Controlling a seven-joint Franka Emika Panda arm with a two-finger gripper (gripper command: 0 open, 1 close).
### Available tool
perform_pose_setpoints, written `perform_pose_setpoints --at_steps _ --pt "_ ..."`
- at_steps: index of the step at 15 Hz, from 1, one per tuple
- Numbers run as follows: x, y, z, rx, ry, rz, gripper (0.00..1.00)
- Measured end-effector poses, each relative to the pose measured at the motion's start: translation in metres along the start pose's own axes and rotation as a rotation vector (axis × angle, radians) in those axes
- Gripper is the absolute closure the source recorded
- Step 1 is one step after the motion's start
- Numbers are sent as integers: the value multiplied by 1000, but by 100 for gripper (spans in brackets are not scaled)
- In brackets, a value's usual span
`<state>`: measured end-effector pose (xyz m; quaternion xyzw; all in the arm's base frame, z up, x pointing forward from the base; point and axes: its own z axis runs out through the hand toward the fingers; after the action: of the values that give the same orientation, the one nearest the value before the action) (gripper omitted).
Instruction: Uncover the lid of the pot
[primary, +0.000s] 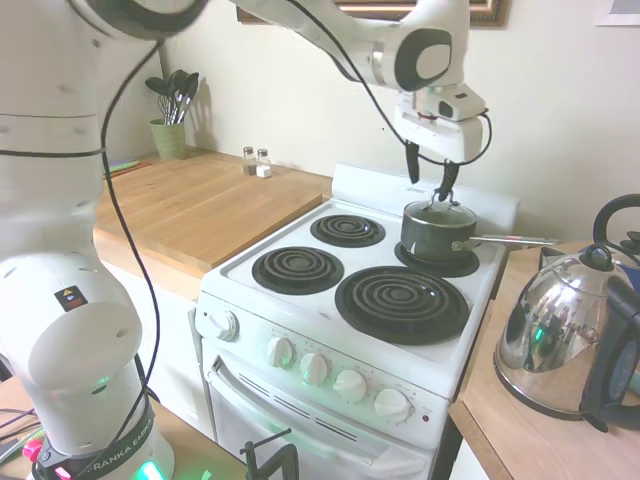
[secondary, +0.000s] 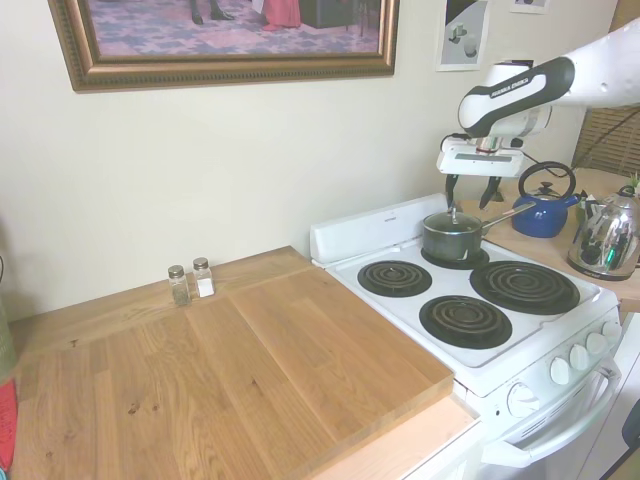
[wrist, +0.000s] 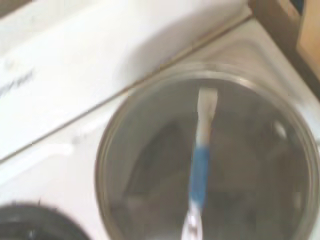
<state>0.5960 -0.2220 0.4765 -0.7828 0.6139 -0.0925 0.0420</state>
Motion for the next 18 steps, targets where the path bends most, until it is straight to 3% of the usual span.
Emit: perform_pose_setpoints --at_steps 4,8,18 --pt "12 -15 2 -4 -33 -8 100" --pt "27 -16 6 -24 -105 -38 100" --pt "34 -34 29 -96 -147 -68 100"
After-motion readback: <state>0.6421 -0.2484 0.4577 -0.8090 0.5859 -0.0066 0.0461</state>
